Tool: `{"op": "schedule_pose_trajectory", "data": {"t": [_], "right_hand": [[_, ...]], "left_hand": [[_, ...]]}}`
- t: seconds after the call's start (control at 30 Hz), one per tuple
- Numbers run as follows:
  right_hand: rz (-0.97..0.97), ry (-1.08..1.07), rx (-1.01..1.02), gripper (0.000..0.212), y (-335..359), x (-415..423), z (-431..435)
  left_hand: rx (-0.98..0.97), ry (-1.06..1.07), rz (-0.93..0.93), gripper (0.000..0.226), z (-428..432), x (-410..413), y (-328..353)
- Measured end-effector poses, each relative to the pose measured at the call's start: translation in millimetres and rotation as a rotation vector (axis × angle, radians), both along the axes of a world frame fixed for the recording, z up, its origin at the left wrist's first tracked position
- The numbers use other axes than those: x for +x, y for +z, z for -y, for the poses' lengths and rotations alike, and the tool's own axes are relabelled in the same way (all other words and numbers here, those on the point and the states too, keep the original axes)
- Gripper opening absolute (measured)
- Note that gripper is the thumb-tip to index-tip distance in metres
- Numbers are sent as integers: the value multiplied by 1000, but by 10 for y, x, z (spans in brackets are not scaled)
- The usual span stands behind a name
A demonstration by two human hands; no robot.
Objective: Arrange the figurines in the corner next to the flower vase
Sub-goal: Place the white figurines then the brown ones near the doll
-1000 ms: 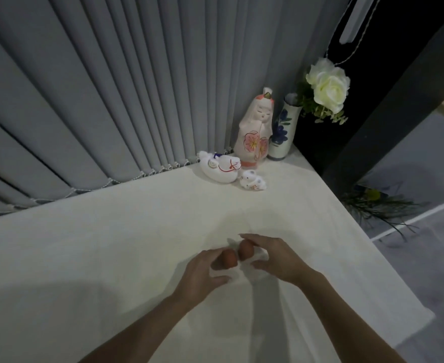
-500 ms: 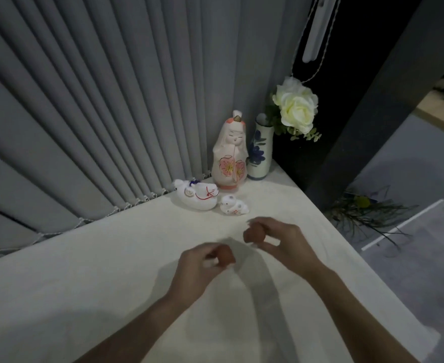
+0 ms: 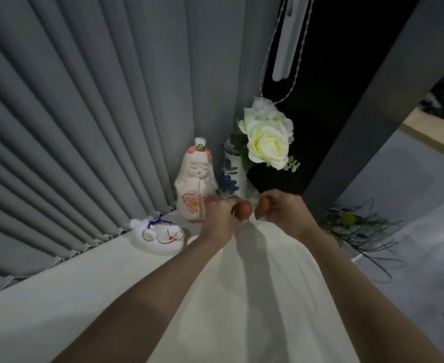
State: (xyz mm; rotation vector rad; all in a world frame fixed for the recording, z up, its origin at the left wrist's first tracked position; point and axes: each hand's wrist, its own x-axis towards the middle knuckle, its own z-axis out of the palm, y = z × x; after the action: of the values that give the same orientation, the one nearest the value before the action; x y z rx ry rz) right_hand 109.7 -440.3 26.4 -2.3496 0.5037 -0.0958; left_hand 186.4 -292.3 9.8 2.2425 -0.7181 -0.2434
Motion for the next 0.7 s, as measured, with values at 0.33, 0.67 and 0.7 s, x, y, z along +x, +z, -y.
{"op": "schedule_pose_trajectory", "data": {"t": [0.33, 0.67, 0.7], "right_hand": [[-139, 33, -72, 36, -426, 185, 90], [-137, 29, -82, 41, -487, 176, 25], [-136, 39, -78, 44, -483, 170, 24]], "left_hand": [[140, -54, -65, 33, 141, 137, -430], [151, -37, -183, 41, 135, 138, -480], [140, -40, -191, 43, 136, 138, -476]]}}
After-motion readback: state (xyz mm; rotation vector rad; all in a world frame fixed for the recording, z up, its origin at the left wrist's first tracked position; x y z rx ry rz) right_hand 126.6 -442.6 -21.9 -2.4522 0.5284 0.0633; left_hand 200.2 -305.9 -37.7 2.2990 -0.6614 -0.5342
